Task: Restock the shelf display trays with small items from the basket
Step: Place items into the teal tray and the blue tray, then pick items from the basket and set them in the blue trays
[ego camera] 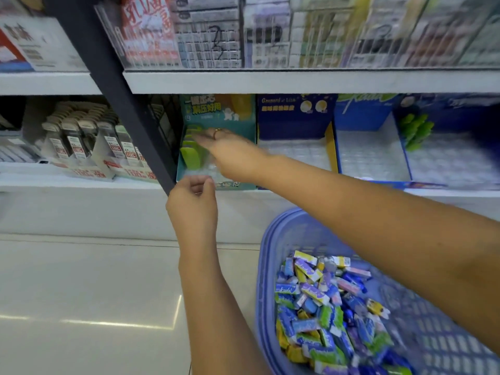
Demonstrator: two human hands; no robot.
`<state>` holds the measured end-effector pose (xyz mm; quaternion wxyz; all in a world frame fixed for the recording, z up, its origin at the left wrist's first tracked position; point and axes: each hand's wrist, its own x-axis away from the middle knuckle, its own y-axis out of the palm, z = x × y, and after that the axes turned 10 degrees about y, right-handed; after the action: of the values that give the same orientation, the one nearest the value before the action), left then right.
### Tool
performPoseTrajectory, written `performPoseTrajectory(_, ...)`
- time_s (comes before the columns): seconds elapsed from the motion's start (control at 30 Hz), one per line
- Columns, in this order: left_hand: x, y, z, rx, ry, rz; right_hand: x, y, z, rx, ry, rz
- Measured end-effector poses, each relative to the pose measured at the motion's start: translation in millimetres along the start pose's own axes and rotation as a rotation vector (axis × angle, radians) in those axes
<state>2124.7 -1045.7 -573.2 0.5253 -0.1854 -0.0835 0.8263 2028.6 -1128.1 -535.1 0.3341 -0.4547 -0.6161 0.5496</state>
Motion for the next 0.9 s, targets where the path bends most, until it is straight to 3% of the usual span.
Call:
performPoseTrajectory(0.1, 5, 10, 23, 0.065, 0.12, -0.182, 62, -6, 37, -0.162, 0.072, 0.099)
performPoseTrajectory(0.17, 15, 32, 30, 0.114, 0.135, -0.346, 111, 3, 68, -0.142, 0.145, 0.061)
performPoseTrajectory(0.3, 55, 98, 13, 0.057, -0.058, -0.834, 191, 54, 119, -0.124, 0.342, -0.324)
performPoseTrajectory(0.4, 94, 139, -17, -0.225, -0.064, -1.179, 220, 102, 145, -0.192, 0.433, -0.49)
performPoseTrajectory(0.47, 116, 154, -41, -0.447, -0.003, -1.308, 231, 134, 157, -0.244, 0.436, -0.566)
performPoseTrajectory(0.63, 146, 163, -87, -0.791, 0.002, -1.38, 254, 191, 166, -0.379, 0.452, -0.573)
performPoseTrajectory(0.77, 148, 166, -96, -0.831, 0.045, -1.404, 259, 201, 171, -0.469, 0.462, -0.517)
performPoseTrajectory(0.9, 144, 167, -99, -0.838, -0.067, -1.474, 260, 201, 180, -0.352, 0.405, -0.476)
